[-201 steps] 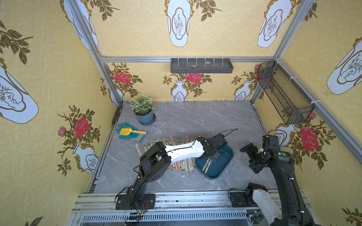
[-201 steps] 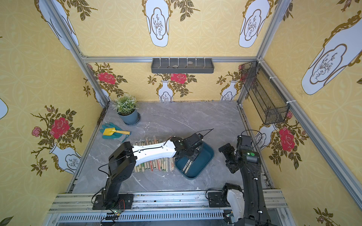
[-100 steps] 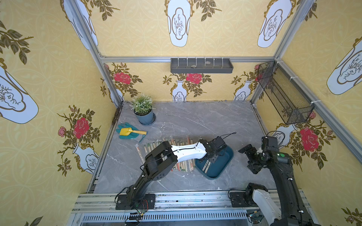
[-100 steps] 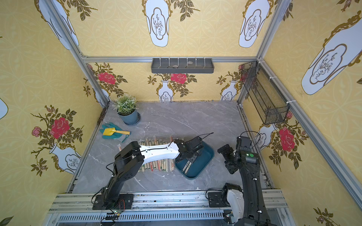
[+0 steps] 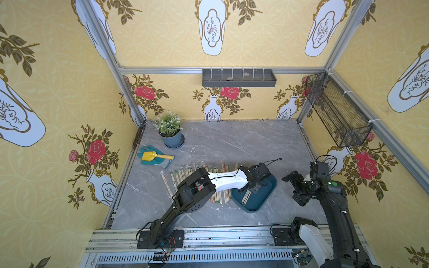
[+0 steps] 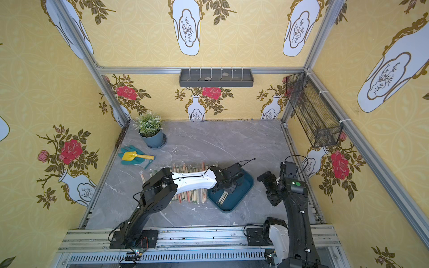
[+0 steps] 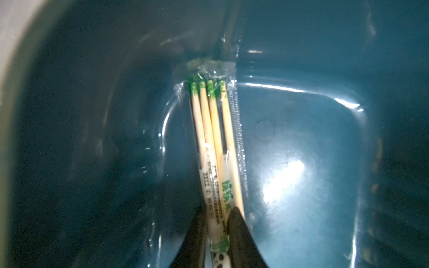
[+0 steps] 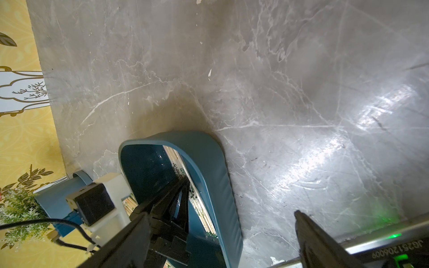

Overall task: Take the paired disposable chopsticks out of the storage box
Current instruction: Pick up the paired disposable chopsticks from the storage box, then place the paired disposable chopsticks at the center of the board.

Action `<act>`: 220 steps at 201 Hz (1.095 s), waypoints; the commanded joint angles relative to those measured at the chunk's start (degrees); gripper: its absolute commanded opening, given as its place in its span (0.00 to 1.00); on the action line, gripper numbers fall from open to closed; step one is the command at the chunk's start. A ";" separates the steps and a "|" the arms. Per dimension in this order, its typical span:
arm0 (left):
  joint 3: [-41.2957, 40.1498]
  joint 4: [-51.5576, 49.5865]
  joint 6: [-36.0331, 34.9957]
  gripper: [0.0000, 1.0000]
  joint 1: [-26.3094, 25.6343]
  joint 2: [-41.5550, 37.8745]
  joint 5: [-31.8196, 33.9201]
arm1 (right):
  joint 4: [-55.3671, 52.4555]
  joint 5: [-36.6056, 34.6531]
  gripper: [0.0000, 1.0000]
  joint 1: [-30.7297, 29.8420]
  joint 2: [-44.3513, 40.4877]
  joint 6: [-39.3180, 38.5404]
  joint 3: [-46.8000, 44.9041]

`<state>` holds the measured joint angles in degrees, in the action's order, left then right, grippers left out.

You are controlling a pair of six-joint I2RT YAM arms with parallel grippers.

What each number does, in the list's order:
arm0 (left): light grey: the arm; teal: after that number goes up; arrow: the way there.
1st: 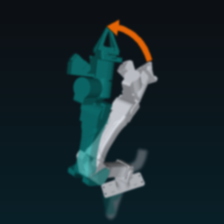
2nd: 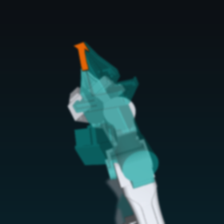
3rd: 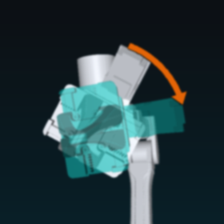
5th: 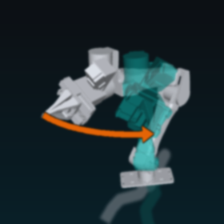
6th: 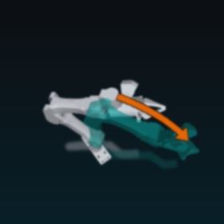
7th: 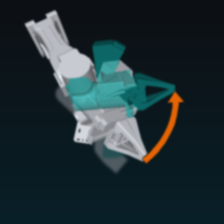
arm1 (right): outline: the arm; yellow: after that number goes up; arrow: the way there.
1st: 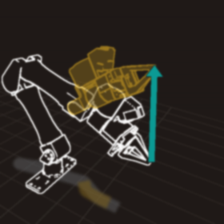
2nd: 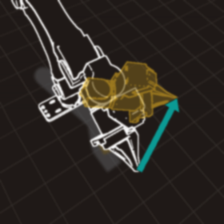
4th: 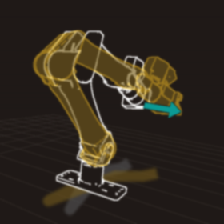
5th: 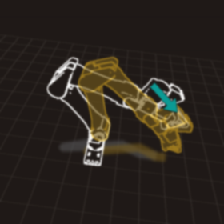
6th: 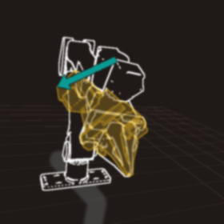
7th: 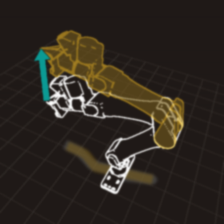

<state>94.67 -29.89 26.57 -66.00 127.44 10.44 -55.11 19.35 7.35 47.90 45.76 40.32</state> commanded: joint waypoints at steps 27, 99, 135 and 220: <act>-0.61 -1.26 -0.55 0.03 -0.45 0.56 -2.67 | 1.43 -0.06 0.97 -0.06 0.00 -0.76 0.12; 3.12 0.32 -0.84 0.00 -0.82 -4.85 -3.94 | 1.10 -0.19 0.97 0.02 -0.24 -0.88 0.21; 2.96 -0.23 0.06 0.00 -0.32 -8.20 -1.83 | 0.91 -0.21 0.97 -0.01 -0.44 -0.85 0.36; -14.14 2.25 15.14 0.00 8.73 -26.12 6.50 | 1.54 1.34 0.97 0.09 -0.43 -1.53 0.45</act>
<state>84.75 -28.71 34.89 -59.51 104.16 13.39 -55.11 19.86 7.49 47.53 44.93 40.32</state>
